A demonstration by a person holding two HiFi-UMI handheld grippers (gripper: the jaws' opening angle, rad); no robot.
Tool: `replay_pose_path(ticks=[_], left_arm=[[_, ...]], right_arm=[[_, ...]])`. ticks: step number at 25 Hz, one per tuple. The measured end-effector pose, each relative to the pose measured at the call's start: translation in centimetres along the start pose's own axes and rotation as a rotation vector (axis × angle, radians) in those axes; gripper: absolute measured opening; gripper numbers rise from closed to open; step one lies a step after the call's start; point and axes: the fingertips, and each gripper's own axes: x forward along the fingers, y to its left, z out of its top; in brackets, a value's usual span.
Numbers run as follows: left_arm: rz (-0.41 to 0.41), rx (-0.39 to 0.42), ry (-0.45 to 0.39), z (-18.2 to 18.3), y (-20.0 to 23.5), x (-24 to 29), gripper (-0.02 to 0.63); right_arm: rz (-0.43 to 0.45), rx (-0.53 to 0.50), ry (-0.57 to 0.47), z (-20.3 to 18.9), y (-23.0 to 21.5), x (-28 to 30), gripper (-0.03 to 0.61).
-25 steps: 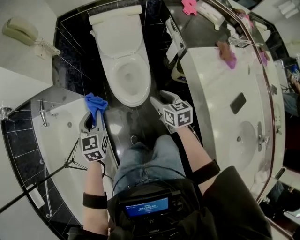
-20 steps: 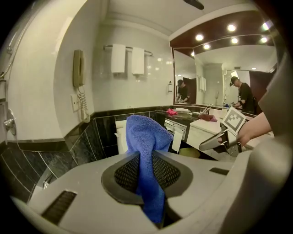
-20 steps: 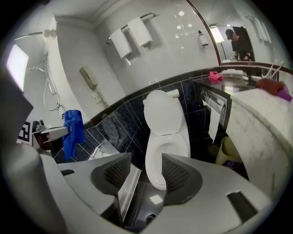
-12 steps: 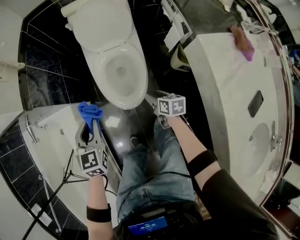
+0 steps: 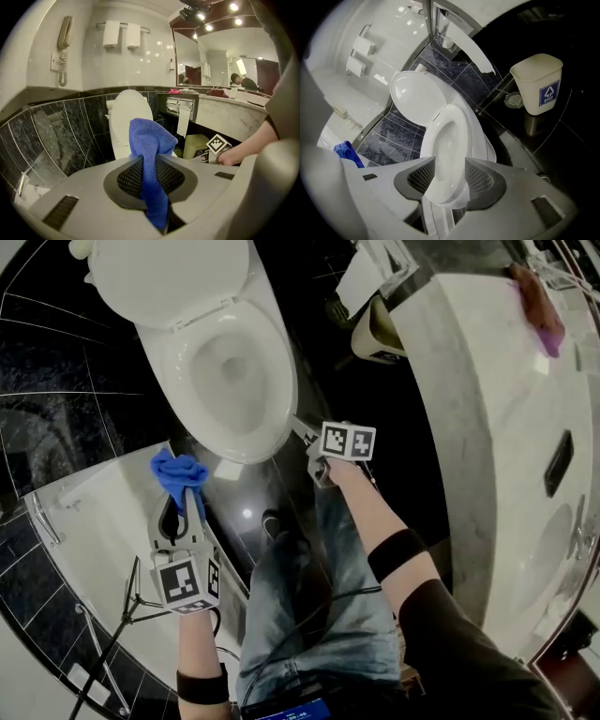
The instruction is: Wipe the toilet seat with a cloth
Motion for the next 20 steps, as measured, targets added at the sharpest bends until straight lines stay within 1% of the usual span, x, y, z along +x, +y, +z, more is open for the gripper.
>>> replay_pose_path(ticks=[3, 6, 13, 16, 18, 20], left_arm=[[-0.002, 0.005, 0.014, -0.9, 0.0, 1.1, 0.064], [-0.001, 0.006, 0.034, -2.0, -0.1, 2.0, 0.064], [-0.003, -0.014, 0.073, -4.2, -0.7, 3.5, 0.064], [-0.002, -0.019, 0.084, -4.8, -0.5, 3.7, 0.064], [0.0, -0.026, 0.091, -5.2, -0.3, 3.8, 0.064], [0.001, -0.032, 0.095, -5.5, -0.2, 3.9, 0.064]], right_arm=[[0.038, 0.053, -0.021, -0.1, -0.9, 1.7, 0.189], [0.054, 0.07, -0.025, -0.2, -1.4, 3.1, 0.189], [0.06, 0.11, -0.001, -0.7, -2.7, 5.3, 0.189], [0.037, 0.123, 0.007, -0.8, -2.9, 5.9, 0.193], [0.001, 0.134, 0.015, -1.0, -3.4, 6.1, 0.183], [-0.022, 0.148, 0.015, -1.1, -3.7, 6.1, 0.158]])
